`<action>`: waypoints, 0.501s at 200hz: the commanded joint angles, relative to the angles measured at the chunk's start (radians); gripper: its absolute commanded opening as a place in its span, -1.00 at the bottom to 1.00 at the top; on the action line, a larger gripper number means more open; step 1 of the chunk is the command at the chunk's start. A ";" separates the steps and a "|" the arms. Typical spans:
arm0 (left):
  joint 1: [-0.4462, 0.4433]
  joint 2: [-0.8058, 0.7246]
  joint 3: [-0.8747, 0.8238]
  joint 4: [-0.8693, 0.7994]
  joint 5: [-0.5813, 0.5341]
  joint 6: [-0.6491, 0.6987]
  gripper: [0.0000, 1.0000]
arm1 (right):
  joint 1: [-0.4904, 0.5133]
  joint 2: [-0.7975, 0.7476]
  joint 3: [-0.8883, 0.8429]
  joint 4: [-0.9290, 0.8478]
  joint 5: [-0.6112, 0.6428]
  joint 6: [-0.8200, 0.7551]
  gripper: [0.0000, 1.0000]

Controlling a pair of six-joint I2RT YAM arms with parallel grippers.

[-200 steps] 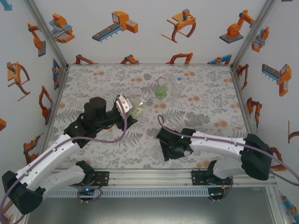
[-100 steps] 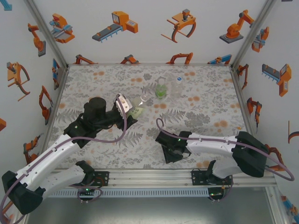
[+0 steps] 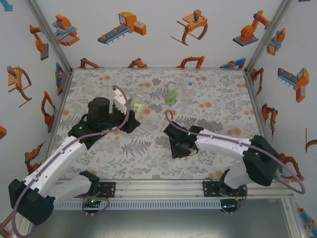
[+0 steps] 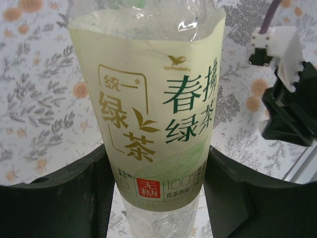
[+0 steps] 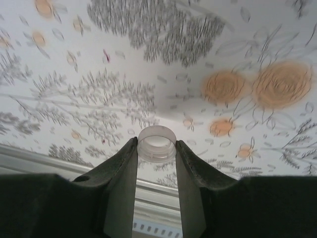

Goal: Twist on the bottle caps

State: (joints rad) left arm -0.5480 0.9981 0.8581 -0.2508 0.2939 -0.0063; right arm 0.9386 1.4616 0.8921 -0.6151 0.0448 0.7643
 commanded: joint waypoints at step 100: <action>0.048 -0.175 -0.141 0.101 0.077 -0.168 -1.00 | -0.179 0.366 0.301 -0.011 -0.086 -0.203 -0.42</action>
State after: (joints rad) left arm -0.5049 0.8646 0.7483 -0.2230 0.3641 -0.1402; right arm 0.7719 1.7977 1.1622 -0.6121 -0.0269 0.5987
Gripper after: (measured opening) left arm 0.594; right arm 0.348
